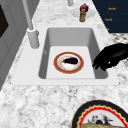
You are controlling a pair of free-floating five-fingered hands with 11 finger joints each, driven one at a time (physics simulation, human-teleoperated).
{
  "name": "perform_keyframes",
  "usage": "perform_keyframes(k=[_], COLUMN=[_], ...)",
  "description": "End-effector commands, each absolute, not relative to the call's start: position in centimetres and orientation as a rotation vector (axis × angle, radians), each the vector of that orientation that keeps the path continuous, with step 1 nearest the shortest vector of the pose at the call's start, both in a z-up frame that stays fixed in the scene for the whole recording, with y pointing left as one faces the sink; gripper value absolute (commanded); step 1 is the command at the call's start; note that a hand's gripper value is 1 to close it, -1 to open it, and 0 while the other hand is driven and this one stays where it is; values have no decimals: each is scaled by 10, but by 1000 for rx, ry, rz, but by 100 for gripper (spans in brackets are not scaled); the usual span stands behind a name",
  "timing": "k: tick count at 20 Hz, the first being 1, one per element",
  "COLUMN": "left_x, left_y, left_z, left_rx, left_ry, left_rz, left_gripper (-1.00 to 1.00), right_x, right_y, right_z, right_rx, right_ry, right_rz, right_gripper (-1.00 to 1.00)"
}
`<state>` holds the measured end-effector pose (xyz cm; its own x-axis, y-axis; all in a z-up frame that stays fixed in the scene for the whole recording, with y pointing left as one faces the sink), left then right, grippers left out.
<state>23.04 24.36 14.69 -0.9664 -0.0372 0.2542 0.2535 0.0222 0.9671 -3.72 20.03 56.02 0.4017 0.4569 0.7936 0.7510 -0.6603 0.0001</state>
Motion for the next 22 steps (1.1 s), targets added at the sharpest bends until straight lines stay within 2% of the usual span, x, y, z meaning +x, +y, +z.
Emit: perform_keyframes(k=[1, 5, 10, 13, 22], left_x=[230, 230, 230, 230, 230], left_y=[244, 244, 244, 244, 244], left_z=[147, 147, 147, 147, 147], left_rx=[-225, -225, -225, -225, -225], left_ry=[-2085, -2085, -2085, -2085, -2085], left_rz=[-2049, -2049, -2049, -2049, -2049], left_gripper=[0, 0, 0, 0, 0], right_x=[-28, -21, -20, -14, -14], right_y=[200, 201, 202, 196, 184], right_z=[560, 557, 560, 556, 552], right_rx=[-2365, -2394, -2407, -2429, -2471], right_ry=[-1019, -1049, -1118, -1072, -1111], right_rz=[-972, -867, -958, -788, -633], right_gripper=[-100, -100, -100, -100, -100])
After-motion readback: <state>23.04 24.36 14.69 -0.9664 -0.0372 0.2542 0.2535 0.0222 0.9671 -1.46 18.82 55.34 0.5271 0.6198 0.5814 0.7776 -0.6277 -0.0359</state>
